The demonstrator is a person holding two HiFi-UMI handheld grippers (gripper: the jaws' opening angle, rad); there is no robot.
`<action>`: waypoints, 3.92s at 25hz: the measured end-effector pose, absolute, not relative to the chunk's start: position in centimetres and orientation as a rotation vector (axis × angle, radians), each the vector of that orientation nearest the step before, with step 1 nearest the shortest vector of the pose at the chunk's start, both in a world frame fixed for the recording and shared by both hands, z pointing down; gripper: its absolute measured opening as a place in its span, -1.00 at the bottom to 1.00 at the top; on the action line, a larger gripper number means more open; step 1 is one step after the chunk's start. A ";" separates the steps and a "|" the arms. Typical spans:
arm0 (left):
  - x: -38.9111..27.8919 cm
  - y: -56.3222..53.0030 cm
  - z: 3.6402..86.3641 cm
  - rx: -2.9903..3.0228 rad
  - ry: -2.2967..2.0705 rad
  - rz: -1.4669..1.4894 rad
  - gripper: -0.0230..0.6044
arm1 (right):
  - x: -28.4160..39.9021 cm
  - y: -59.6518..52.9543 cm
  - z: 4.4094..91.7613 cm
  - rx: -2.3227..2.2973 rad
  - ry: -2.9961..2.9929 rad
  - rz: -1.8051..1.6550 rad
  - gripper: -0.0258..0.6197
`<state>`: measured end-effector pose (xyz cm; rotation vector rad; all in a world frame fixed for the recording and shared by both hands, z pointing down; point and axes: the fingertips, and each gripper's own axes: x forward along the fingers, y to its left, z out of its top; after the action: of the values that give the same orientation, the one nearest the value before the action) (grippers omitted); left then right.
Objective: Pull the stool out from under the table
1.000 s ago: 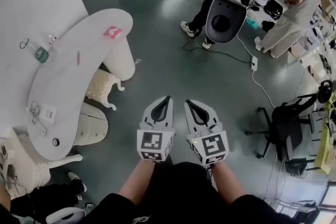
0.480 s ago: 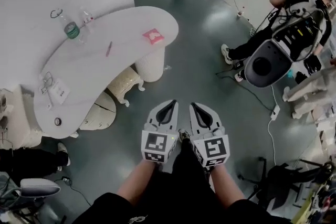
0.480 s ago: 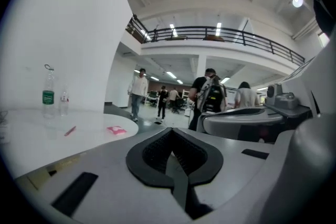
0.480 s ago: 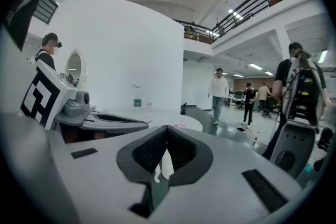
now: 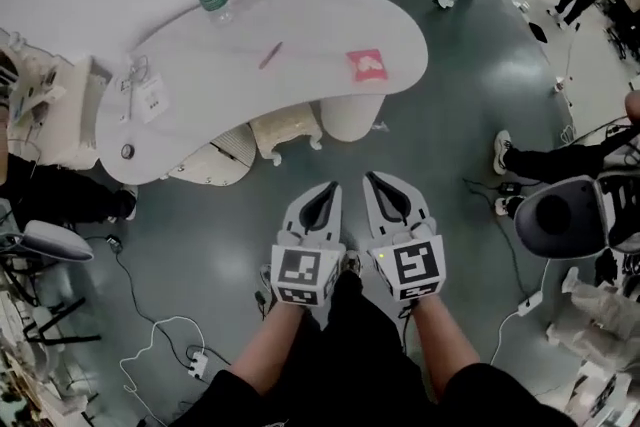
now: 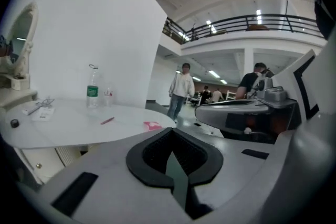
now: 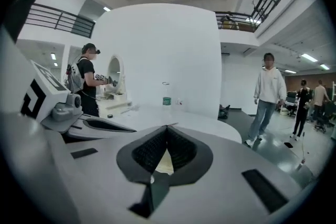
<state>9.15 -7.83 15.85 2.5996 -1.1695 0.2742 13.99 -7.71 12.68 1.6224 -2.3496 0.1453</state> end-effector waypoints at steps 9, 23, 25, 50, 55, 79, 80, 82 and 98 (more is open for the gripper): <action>1.5 -9.6 19.7 2.355 -1.468 0.320 -0.91 | 10.4 -12.5 17.7 1.397 -2.417 0.195 -0.90; -8.7 -8.7 23.5 2.346 -1.554 0.411 -0.91 | 0.7 -10.9 22.7 1.219 -2.343 0.094 -0.90; -10.2 -8.4 25.1 2.357 -1.539 0.457 -0.91 | 0.1 -10.2 24.2 1.224 -2.299 0.082 -0.90; -11.9 -27.4 59.1 2.536 -1.463 1.222 -0.53 | 3.5 -27.0 59.3 1.053 -1.958 -0.282 -0.61; -10.6 -31.4 63.0 2.621 -1.464 1.472 -0.31 | 4.1 -29.7 64.4 0.895 -1.855 -0.479 -0.33; -8.8 -38.7 72.9 2.474 -1.072 2.563 0.19 | 2.0 -39.3 72.2 0.543 -1.486 -0.873 -0.12; -8.8 -38.5 72.7 2.495 -1.090 2.548 0.15 | 2.0 -39.3 72.1 0.544 -1.478 -0.876 -0.13; -8.7 -38.0 72.5 2.535 -1.120 2.519 0.06 | 2.2 -38.9 72.1 0.538 -1.475 -0.872 -0.14; -8.0 -29.5 72.8 2.594 -1.098 2.443 0.00 | 2.9 -30.8 72.5 0.514 -1.478 -0.845 -0.18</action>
<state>-8.02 -29.45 72.83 2.5943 -1.0976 2.4431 2.85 -30.82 72.48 0.5142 -1.4777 -0.8448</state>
